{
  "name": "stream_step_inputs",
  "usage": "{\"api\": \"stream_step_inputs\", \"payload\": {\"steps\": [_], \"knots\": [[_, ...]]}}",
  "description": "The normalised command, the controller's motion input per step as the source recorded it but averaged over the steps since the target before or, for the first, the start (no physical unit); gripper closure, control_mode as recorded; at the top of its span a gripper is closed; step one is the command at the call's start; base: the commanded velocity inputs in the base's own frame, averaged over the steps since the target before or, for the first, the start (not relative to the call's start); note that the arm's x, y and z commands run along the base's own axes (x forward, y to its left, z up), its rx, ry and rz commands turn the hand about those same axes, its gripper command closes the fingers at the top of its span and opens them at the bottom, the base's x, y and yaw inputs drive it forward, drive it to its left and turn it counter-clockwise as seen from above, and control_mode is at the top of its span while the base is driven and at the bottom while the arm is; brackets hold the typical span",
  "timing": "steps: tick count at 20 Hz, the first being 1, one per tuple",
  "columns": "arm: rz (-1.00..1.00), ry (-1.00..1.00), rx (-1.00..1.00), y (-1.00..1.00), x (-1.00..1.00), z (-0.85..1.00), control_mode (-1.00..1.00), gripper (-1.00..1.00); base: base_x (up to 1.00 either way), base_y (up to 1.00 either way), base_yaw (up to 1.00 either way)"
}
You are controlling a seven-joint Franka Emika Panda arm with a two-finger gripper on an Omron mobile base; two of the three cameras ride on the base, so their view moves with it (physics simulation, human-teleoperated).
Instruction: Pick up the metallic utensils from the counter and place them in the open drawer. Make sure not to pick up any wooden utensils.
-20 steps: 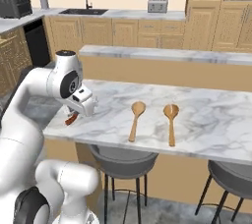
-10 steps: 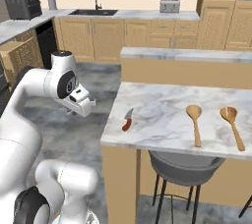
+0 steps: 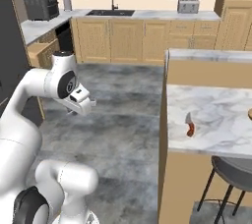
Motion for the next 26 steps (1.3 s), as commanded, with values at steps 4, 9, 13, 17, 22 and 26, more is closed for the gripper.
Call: {"api": "stream_step_inputs", "payload": {"steps": [4, 9, 13, 17, 22, 26], "knots": [[0.0, 0.0, 0.0, 0.0, 0.0, 0.0, 1.0, 1.0, 0.49, 0.43, 0.01], [0.0, 0.0, 0.0, 0.0, 0.0, 0.0, 1.0, 1.0, 0.9, 0.35, 0.0], [0.0, 0.0, 0.0, 0.0, 0.0, 0.0, 1.0, 1.0, 1.0, 0.39, 0.02], [0.0, 0.0, 0.0, 0.0, 0.0, 0.0, 1.0, 1.0, 1.0, 0.53, 0.04], [0.0, 0.0, 0.0, 0.0, 0.0, 0.0, 1.0, 1.0, 1.0, 0.4, 0.03], [0.0, 0.0, 0.0, 0.0, 0.0, 0.0, 1.0, 1.0, 1.0, 0.03, 0.13]]}}
